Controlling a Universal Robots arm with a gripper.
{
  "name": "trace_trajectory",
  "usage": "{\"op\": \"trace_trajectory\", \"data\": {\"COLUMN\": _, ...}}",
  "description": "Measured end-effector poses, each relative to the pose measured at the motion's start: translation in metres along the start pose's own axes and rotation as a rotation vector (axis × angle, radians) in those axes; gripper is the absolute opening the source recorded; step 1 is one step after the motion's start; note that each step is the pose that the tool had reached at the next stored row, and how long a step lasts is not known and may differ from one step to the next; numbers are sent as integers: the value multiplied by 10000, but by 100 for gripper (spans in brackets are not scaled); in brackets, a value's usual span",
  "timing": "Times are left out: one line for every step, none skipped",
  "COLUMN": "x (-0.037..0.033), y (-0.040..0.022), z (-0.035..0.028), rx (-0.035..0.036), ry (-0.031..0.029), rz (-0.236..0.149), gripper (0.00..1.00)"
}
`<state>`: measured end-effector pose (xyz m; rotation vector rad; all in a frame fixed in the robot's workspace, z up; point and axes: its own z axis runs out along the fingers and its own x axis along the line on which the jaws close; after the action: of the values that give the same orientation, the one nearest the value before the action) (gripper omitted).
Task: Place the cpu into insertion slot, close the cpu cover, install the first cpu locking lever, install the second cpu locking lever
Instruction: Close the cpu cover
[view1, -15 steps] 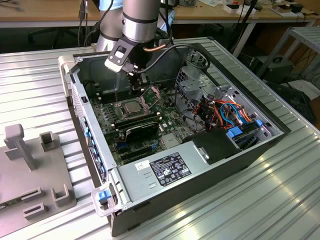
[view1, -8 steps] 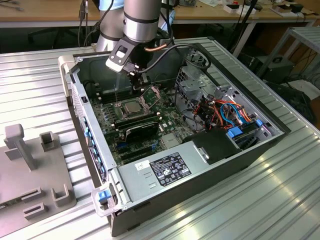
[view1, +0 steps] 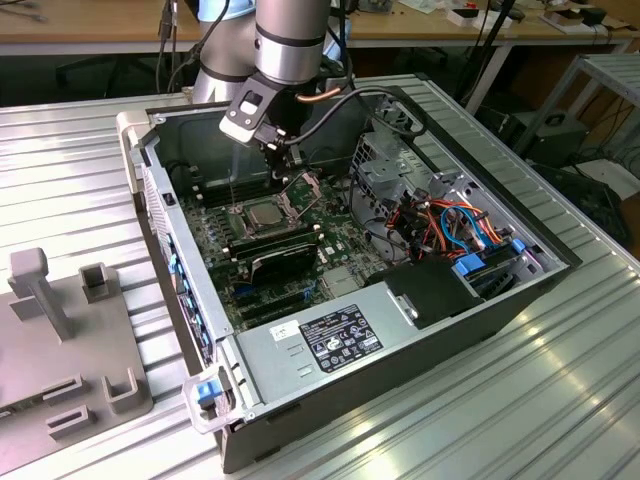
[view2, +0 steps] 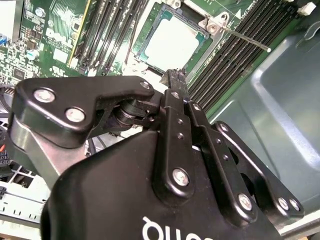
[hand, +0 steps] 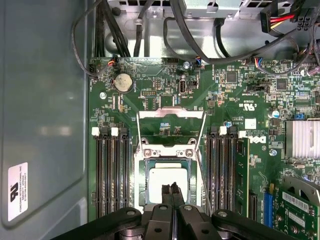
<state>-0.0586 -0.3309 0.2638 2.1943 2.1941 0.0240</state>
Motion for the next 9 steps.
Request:
{"op": "trace_trajectory", "data": {"x": 0, "y": 1, "z": 0, "rx": 0, "ry": 1, "rz": -1, "gripper": 11}}
{"op": "trace_trajectory", "data": {"x": 0, "y": 1, "z": 0, "rx": 0, "ry": 1, "rz": -1, "gripper": 11}}
{"op": "trace_trajectory", "data": {"x": 0, "y": 1, "z": 0, "rx": 0, "ry": 1, "rz": -1, "gripper": 11}}
{"op": "trace_trajectory", "data": {"x": 0, "y": 2, "z": 0, "rx": -1, "ry": 1, "rz": -1, "gripper": 11}}
{"op": "trace_trajectory", "data": {"x": 0, "y": 2, "z": -7, "rx": 0, "ry": 0, "rz": -2, "gripper": 11}}
{"op": "trace_trajectory", "data": {"x": 0, "y": 2, "z": -22, "rx": 0, "ry": 0, "rz": -1, "gripper": 11}}
{"op": "trace_trajectory", "data": {"x": -1, "y": 3, "z": -45, "rx": -1, "ry": 1, "rz": -1, "gripper": 11}}
{"op": "trace_trajectory", "data": {"x": -1, "y": 4, "z": -66, "rx": -1, "ry": 1, "rz": -1, "gripper": 11}}
{"op": "trace_trajectory", "data": {"x": -1, "y": 5, "z": -86, "rx": -1, "ry": 1, "rz": -2, "gripper": 11}}
